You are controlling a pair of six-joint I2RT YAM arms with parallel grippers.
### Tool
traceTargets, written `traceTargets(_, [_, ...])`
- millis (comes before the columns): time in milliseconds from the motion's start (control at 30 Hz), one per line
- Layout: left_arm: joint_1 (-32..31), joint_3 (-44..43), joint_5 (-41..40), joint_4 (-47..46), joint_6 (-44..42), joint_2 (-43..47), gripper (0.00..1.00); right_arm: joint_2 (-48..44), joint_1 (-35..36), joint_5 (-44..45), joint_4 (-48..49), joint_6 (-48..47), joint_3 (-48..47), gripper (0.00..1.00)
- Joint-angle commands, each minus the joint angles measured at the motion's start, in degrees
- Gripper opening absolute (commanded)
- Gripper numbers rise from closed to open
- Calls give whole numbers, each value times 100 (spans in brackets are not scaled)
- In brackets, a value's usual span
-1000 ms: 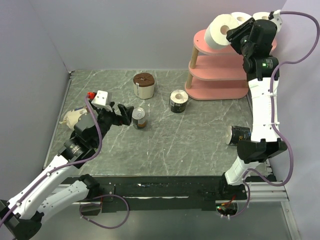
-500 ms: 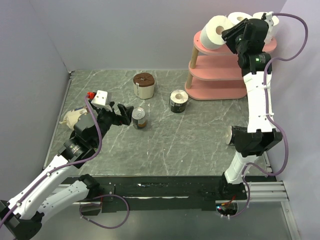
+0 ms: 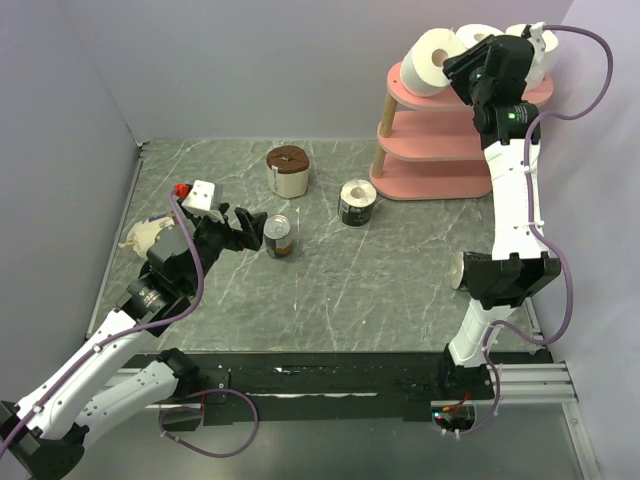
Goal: Place and organize the paper towels onto the shelf
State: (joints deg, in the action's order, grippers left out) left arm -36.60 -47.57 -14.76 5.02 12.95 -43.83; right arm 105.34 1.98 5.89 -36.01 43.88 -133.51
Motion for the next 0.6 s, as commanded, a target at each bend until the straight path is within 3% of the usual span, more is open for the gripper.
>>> traceTargets(0, [30, -77, 105, -212, -29, 50, 96, -66, -48, 149, 463, 95, -412, 48])
traceTargets(567, [92, -77, 167, -220, -12, 15, 96, 4, -40, 246, 375, 51, -579, 57])
